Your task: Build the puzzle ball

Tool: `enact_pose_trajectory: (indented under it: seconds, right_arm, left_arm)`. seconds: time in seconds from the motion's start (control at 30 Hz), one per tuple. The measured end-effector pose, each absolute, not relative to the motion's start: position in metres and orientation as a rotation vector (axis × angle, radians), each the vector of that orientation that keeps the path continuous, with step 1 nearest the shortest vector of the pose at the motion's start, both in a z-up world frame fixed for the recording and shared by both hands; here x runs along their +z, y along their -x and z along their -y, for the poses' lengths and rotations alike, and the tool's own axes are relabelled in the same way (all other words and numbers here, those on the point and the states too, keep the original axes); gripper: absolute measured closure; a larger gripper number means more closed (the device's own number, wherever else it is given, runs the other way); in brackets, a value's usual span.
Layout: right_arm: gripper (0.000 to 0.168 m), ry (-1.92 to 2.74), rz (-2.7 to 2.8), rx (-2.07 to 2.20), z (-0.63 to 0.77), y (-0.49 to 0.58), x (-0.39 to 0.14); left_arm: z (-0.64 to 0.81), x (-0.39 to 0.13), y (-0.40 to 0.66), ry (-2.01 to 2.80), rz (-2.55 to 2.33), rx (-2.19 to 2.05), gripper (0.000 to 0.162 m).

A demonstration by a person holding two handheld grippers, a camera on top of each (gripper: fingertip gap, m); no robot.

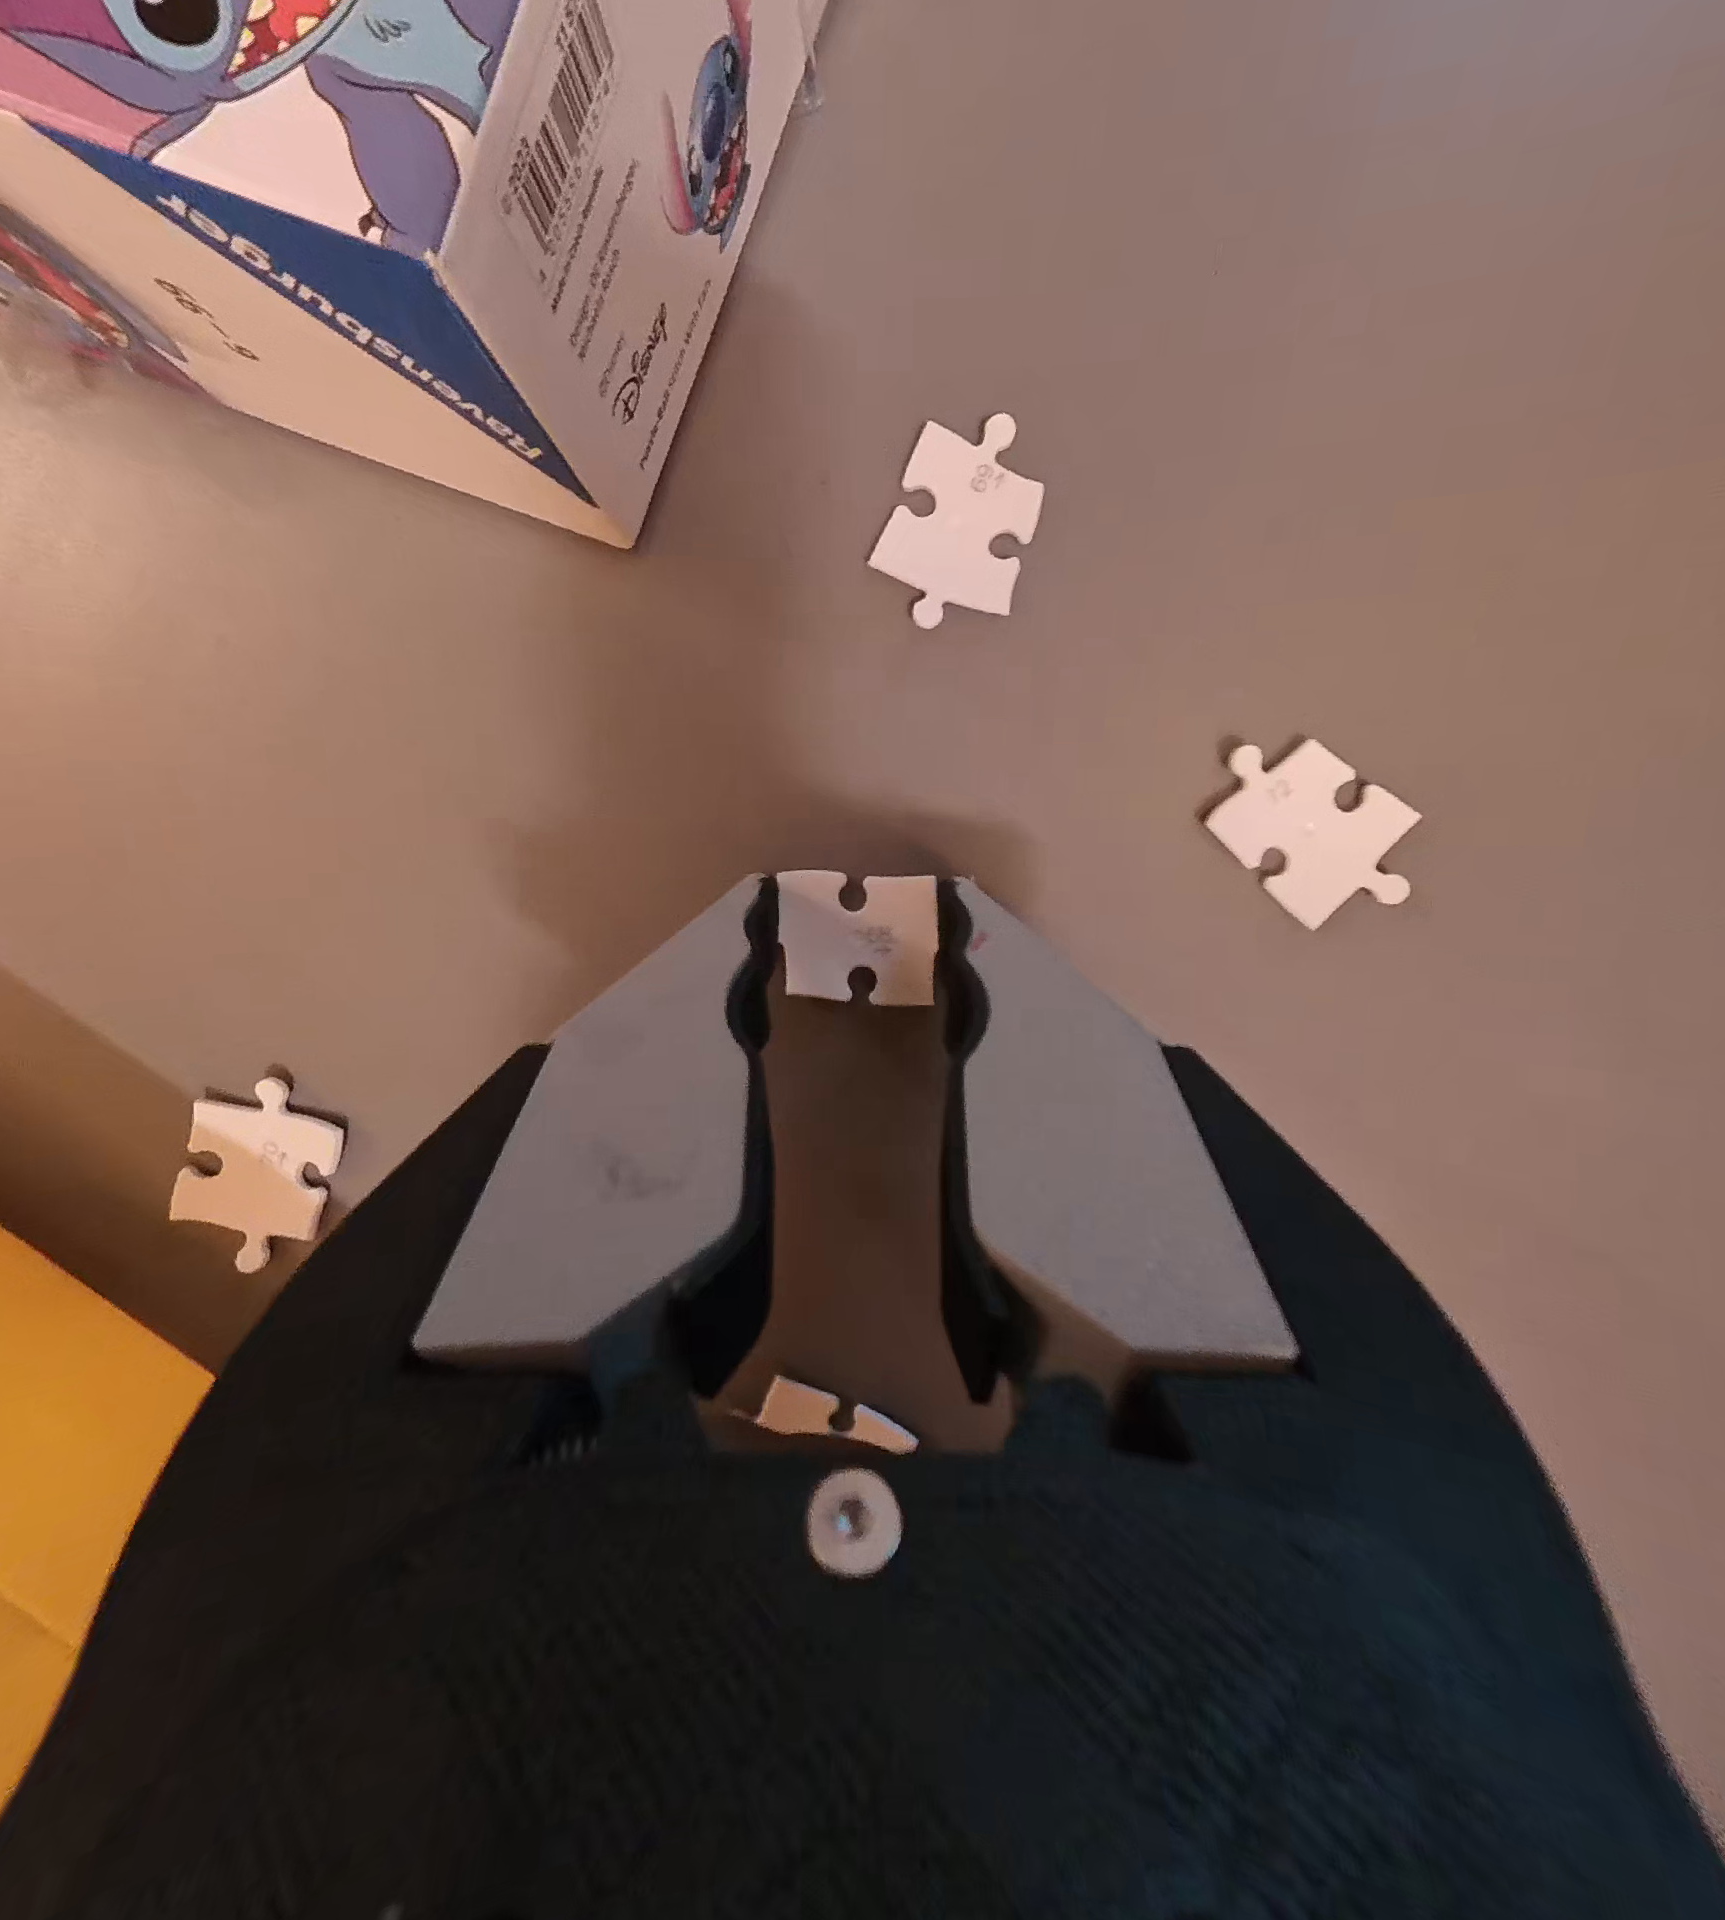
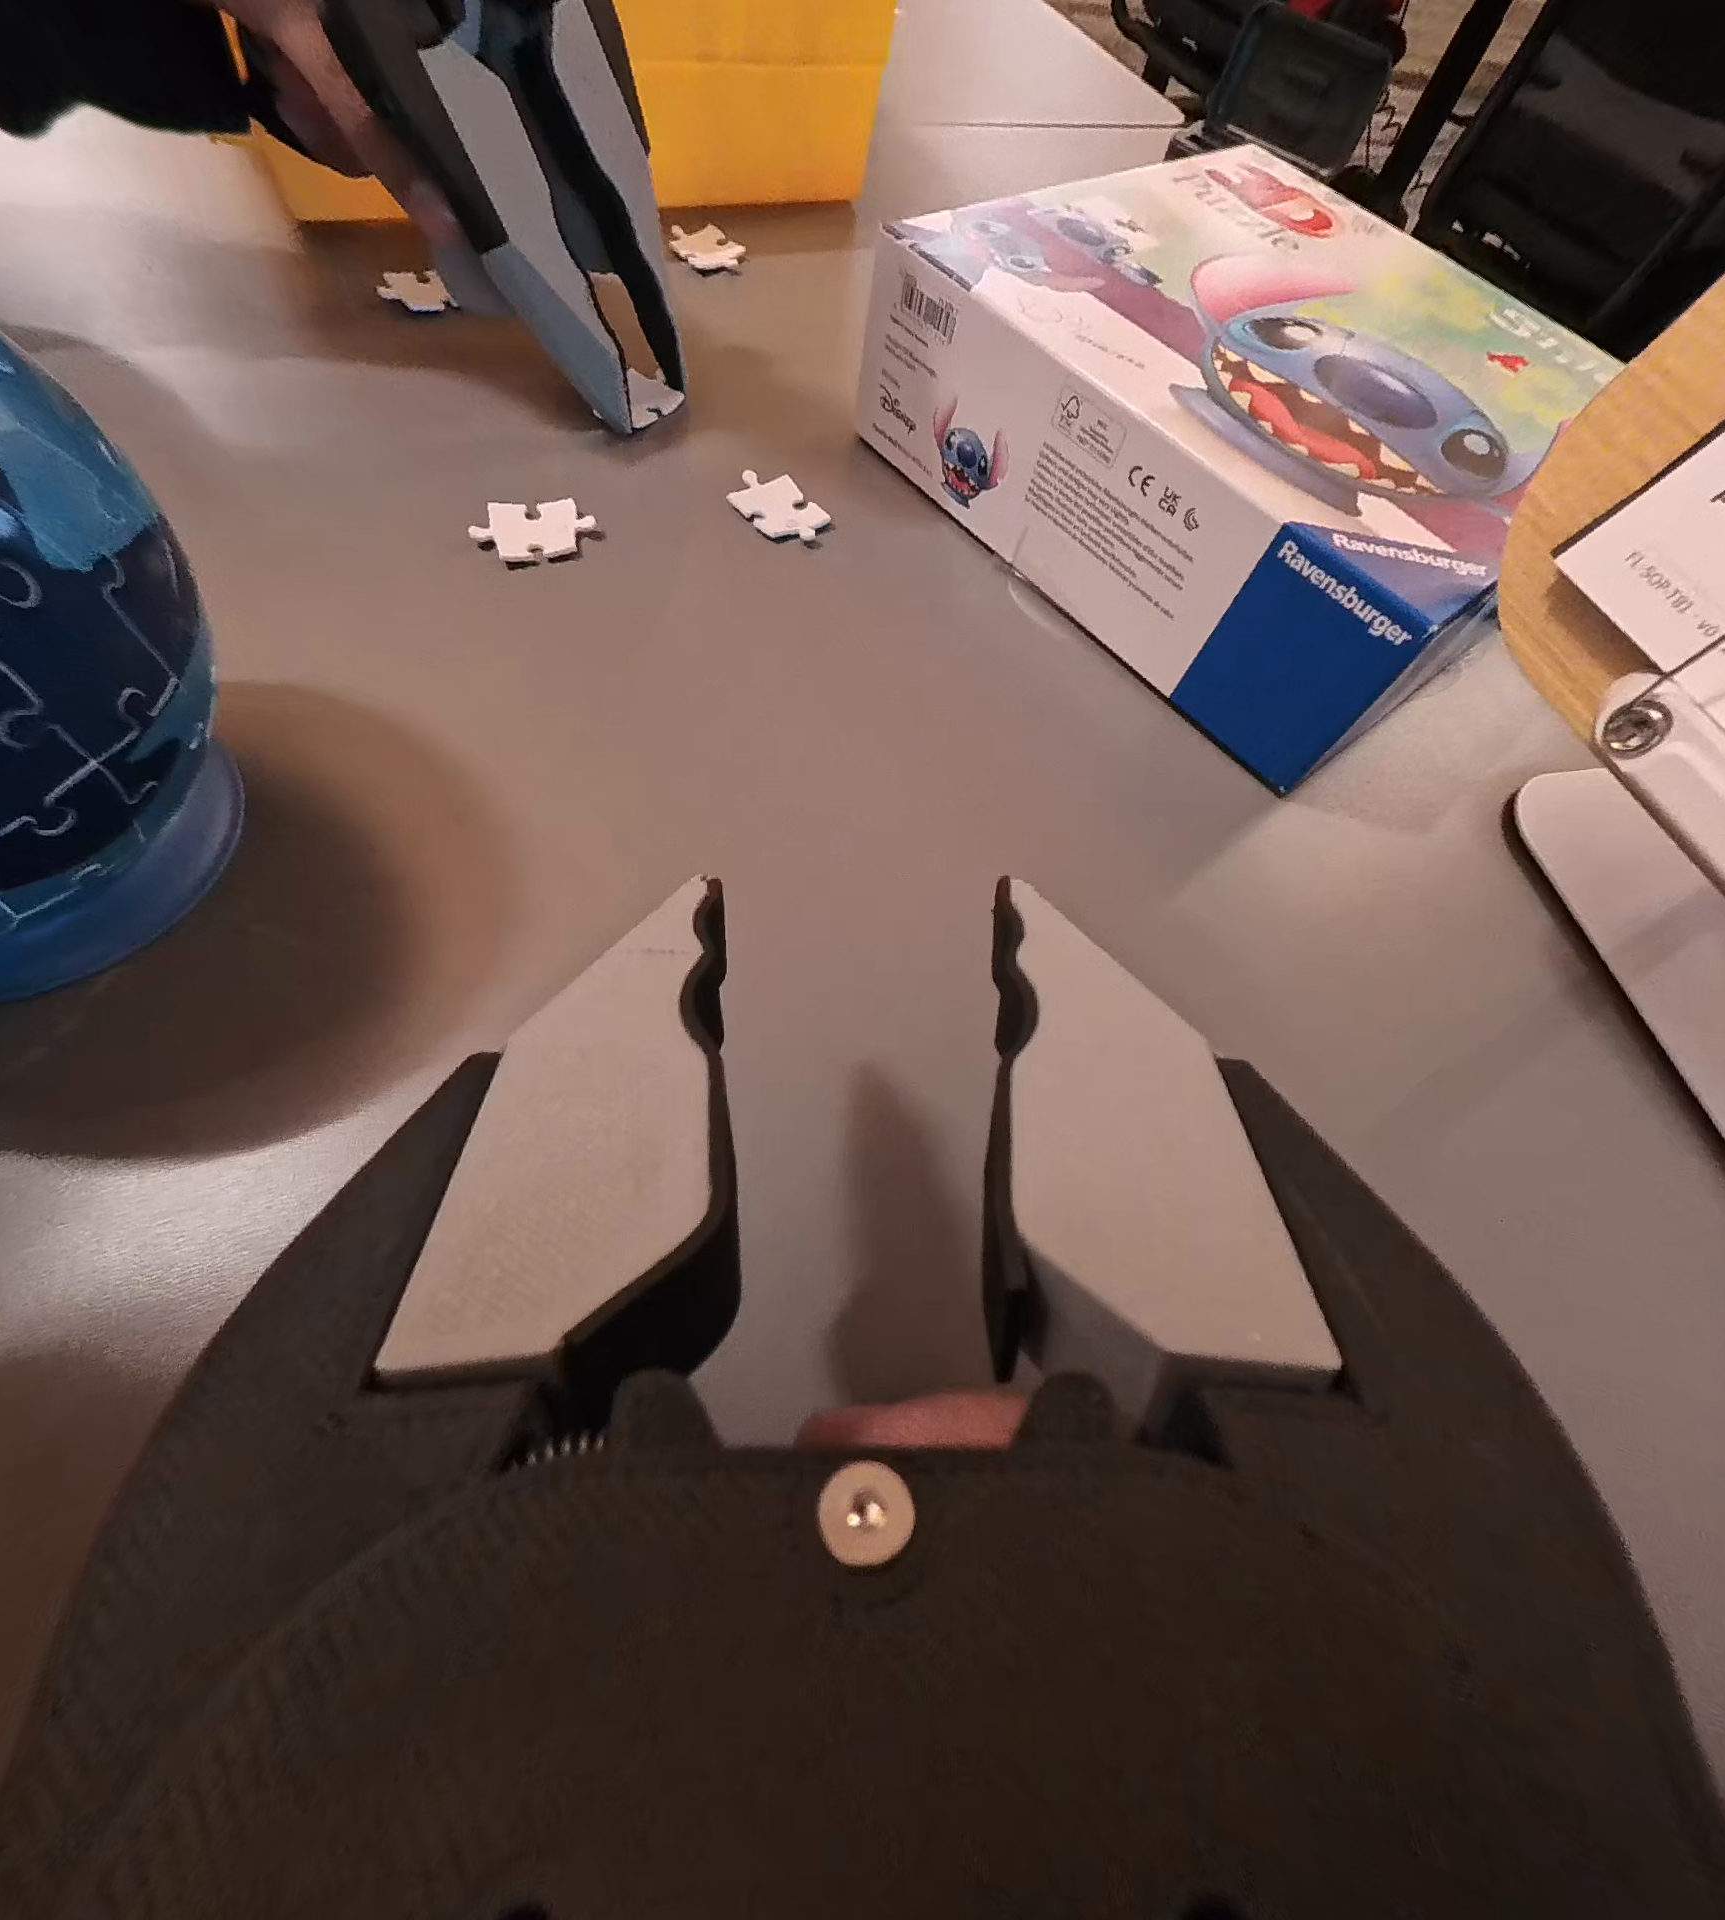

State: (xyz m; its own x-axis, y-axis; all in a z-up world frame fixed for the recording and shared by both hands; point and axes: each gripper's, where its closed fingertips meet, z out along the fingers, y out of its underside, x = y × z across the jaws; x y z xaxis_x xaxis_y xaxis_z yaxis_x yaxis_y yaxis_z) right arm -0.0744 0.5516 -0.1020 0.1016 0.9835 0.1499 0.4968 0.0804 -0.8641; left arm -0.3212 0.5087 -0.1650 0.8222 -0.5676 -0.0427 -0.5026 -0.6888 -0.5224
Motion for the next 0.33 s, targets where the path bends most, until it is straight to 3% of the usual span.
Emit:
enact_pose_trajectory:
  seconds: [0.17,0.33]
  right_arm:
    - [0.12,1.518,1.516,0.746,-0.546,0.077,-0.098]
    - [0.122,1.457,1.564,0.858,-0.525,0.095,-0.079]
  left_arm:
    - [-0.518,-0.142,0.309,2.348,-0.687,-0.293,0.134]
    - [-0.506,0.01,0.252,1.629,-0.328,-1.317,0.134]
